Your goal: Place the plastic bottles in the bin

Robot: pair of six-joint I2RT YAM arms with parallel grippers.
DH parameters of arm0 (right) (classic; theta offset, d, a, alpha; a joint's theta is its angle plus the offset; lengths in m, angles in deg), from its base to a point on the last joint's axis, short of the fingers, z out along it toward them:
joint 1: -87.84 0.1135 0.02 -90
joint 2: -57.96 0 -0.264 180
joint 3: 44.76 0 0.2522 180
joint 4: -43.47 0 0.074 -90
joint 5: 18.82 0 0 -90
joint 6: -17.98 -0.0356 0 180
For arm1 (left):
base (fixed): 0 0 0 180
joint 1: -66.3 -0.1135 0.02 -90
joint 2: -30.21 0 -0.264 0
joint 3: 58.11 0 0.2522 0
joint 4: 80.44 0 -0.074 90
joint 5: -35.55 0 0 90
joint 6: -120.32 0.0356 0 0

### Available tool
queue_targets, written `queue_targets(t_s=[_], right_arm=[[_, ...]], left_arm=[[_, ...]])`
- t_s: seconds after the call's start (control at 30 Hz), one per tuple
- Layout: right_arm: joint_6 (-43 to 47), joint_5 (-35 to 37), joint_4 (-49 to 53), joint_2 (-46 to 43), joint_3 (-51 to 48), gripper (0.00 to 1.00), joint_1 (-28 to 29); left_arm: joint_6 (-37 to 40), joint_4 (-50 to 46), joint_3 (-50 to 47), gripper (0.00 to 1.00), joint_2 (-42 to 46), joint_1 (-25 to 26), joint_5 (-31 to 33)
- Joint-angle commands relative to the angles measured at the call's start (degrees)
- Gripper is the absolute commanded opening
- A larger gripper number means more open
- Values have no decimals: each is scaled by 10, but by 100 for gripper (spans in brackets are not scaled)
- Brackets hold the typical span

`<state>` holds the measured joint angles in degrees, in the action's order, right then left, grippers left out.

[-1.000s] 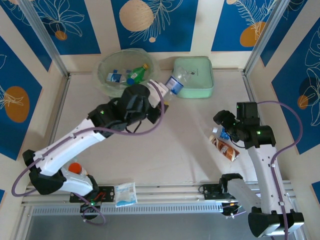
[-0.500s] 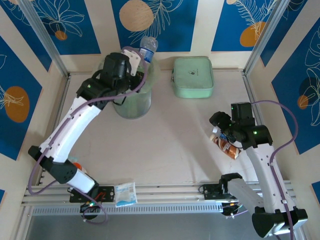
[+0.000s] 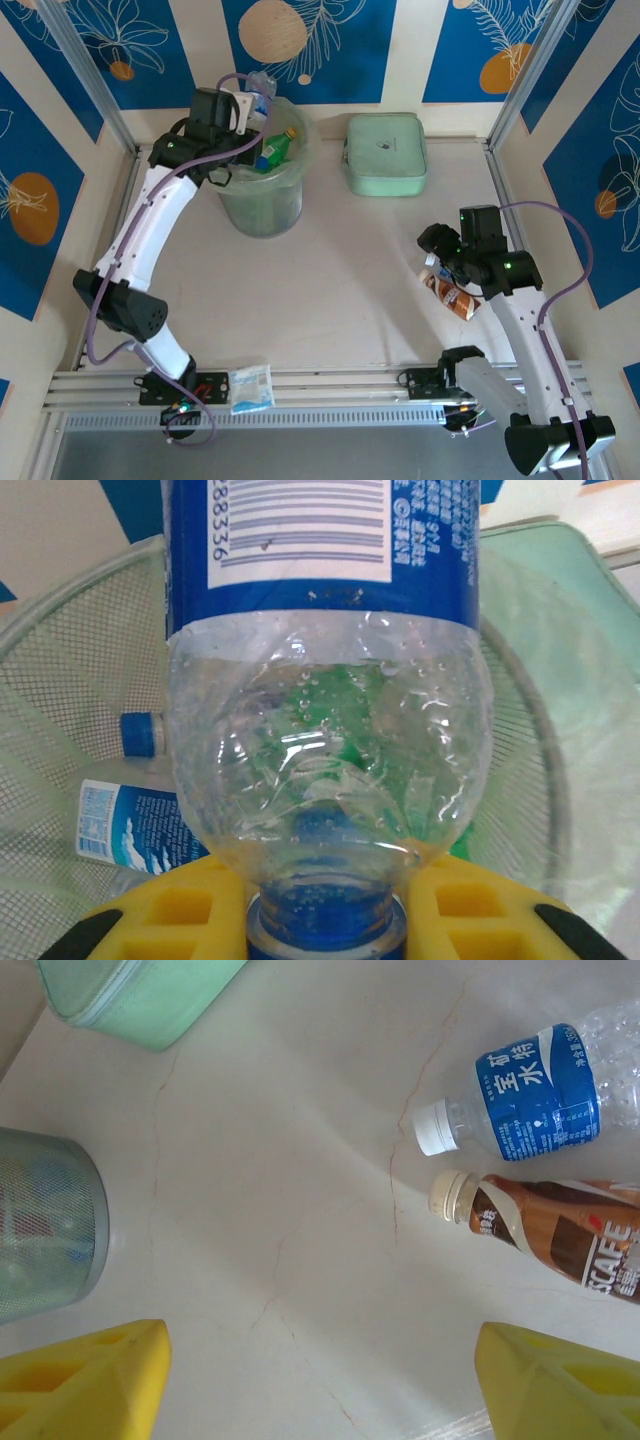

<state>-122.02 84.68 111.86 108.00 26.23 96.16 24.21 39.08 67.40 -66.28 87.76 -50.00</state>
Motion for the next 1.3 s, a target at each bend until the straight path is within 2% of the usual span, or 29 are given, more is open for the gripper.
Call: queue_targets(t_s=[0.0, 0.27, 0.57, 0.6, 0.7, 0.77, 1.1, 1.27], right_arm=[[-2, 11, 2, -10, -5, 80, 5], [-3, 11, -1, -9, -9, 80, 3], [-2, 12, -2, -5, -4, 80, 4], [-1, 13, -1, -6, -4, 80, 3], [-1, 15, 1, -6, -1, 80, 4], [1, 16, 3, -7, 1, 80, 3], [8, 28, 14, -9, 11, 80, 2], [12, 31, 17, -10, 15, 81, -1]], left_arm=[[7, -20, 28, 10, -18, -16, -16], [32, -35, 31, 10, -39, -30, 5], [38, -50, 45, 15, -53, -43, 30], [38, -53, 49, 19, -55, -45, 35], [38, -63, 57, 43, -58, -45, 40], [36, -64, 57, 52, -57, -46, 42], [17, -64, 62, 58, -17, -45, 45], [-9, -71, 65, 58, 22, -41, 21]])
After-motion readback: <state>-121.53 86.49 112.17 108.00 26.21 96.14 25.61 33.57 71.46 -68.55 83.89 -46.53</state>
